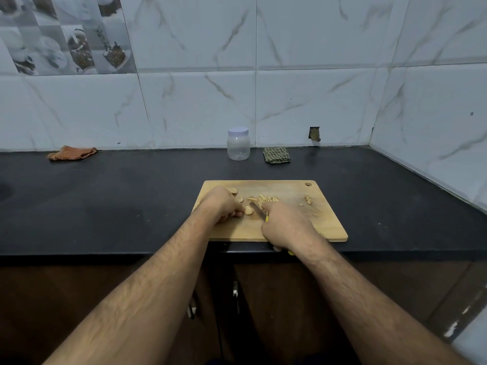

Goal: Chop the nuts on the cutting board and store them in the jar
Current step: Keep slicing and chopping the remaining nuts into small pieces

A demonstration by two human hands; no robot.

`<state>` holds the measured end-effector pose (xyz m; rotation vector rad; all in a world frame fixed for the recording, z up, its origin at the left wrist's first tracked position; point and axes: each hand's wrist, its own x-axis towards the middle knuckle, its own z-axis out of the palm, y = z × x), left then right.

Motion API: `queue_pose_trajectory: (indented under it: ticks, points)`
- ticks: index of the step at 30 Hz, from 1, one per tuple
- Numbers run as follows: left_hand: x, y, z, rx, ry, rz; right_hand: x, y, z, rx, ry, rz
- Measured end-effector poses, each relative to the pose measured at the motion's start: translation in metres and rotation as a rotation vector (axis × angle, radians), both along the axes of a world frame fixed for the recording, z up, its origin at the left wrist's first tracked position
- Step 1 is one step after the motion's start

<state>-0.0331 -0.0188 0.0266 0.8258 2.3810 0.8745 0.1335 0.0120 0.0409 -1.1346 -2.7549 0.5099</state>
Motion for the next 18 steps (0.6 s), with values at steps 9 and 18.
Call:
queue_pose_trajectory:
  ticks: [9,18]
  points:
    - [0.0015,-0.0009,-0.0098,0.112,0.230,-0.154,-0.0050,-0.0049,0.0019,0.030,-0.008,0.038]
    - [0.0041,0.0015,-0.0089,0.027,0.388,-0.215,-0.0044,-0.0043,0.0035,0.025,-0.048,0.047]
